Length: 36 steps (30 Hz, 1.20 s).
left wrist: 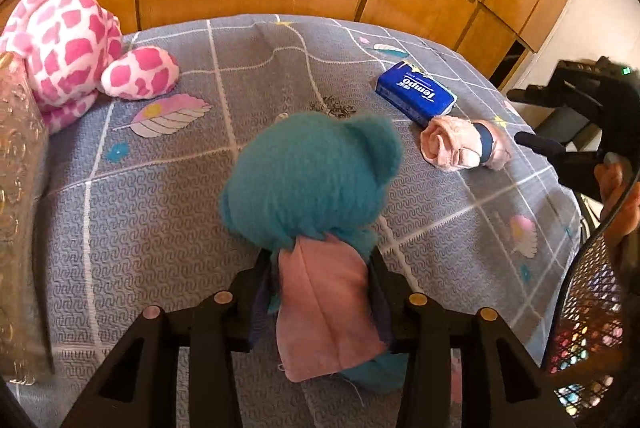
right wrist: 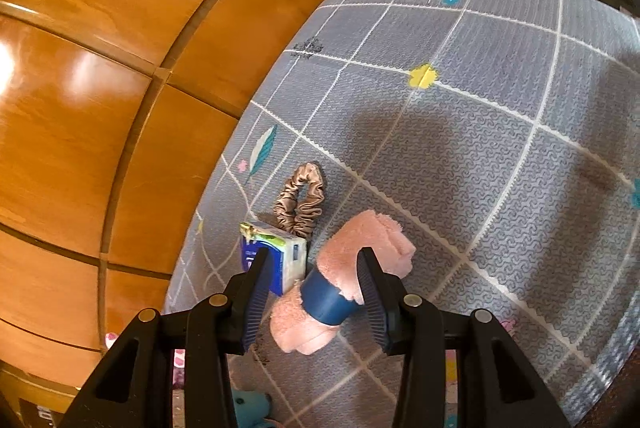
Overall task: Organize soft objects
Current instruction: 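Grasp the blue Tempo tissue pack with the right tool while the left tool holds the bear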
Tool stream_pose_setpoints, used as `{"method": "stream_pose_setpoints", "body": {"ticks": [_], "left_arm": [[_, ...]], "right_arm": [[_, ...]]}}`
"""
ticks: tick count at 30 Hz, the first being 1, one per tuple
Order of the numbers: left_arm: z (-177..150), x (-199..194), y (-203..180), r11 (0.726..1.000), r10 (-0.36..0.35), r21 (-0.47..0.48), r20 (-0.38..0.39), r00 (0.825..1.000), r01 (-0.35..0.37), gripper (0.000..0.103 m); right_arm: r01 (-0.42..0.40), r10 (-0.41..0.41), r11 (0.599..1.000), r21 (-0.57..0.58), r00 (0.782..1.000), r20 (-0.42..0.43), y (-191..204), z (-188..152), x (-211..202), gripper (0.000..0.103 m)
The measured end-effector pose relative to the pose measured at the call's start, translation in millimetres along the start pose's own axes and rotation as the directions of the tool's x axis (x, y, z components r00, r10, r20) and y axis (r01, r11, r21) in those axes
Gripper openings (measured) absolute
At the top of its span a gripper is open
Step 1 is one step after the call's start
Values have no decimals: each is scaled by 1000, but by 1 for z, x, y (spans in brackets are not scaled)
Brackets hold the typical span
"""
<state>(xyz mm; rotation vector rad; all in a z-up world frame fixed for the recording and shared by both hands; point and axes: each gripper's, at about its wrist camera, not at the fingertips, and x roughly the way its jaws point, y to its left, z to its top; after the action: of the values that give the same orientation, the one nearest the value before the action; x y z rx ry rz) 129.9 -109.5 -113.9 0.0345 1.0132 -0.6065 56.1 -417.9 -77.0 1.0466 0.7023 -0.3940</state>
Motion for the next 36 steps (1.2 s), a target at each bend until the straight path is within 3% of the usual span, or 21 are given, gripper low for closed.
{"method": "stream_pose_setpoints", "body": {"ticks": [7, 11, 12, 13, 14, 15, 18, 21, 23, 25, 26, 27, 32, 34, 36], "left_arm": [[-5, -1, 3, 1000, -16, 25, 40, 999, 15, 45], [-7, -1, 5, 999, -29, 19, 50, 998, 28, 45], [-6, -1, 6, 999, -33, 15, 51, 998, 33, 45], [-7, -2, 7, 999, -38, 11, 52, 998, 38, 45], [-7, -2, 8, 999, -43, 9, 53, 998, 42, 45], [-7, -3, 8, 999, -45, 9, 54, 998, 44, 45], [-10, -6, 8, 999, -48, 8, 58, 997, 47, 45], [-11, -6, 10, 998, -57, 2, 63, 996, 57, 45], [-12, -8, 11, 998, -57, 2, 66, 996, 56, 45], [-13, -9, 11, 999, -54, 4, 67, 996, 54, 45], [-14, -10, 11, 999, -53, 5, 69, 996, 52, 45], [-14, -10, 10, 999, -51, 6, 70, 996, 51, 45], [-16, -11, 4, 999, -35, 18, 75, 997, 33, 45], [-16, -11, 2, 999, -31, 19, 76, 997, 30, 45], [-17, -10, 1, 999, -30, 19, 76, 997, 28, 45]], "right_arm": [[42, -47, 984, -172, 999, -27, 33, -9, 11, 43], [80, -107, 935, -347, 993, -58, 70, -8, 28, 47], [119, -152, 893, -434, 987, -43, 86, -8, 36, 52], [145, -184, 854, -500, 982, -29, 95, -10, 41, 65], [172, -222, 786, -594, 975, -13, 109, -13, 49, 71], [194, -264, 702, -685, 964, 2, 121, -19, 59, 72], [213, -356, 513, -831, 934, 20, 137, -38, 82, 72], [222, -427, 406, -887, 904, 31, 139, -48, 105, 72], [231, -457, 373, -899, 888, 38, 137, -53, 116, 72], [248, -478, 357, -901, 877, 52, 133, -55, 124, 69], [257, -483, 353, -900, 874, 60, 131, -56, 127, 58], [280, -480, 352, -893, 873, 84, 130, -56, 128, 58], [247, -360, 451, -858, 930, 78, 139, -60, 104, 57], [170, -291, 511, -843, 957, 16, 142, -64, 91, 57], [57, -238, 581, -812, 966, -102, 142, -70, 88, 57]]}}
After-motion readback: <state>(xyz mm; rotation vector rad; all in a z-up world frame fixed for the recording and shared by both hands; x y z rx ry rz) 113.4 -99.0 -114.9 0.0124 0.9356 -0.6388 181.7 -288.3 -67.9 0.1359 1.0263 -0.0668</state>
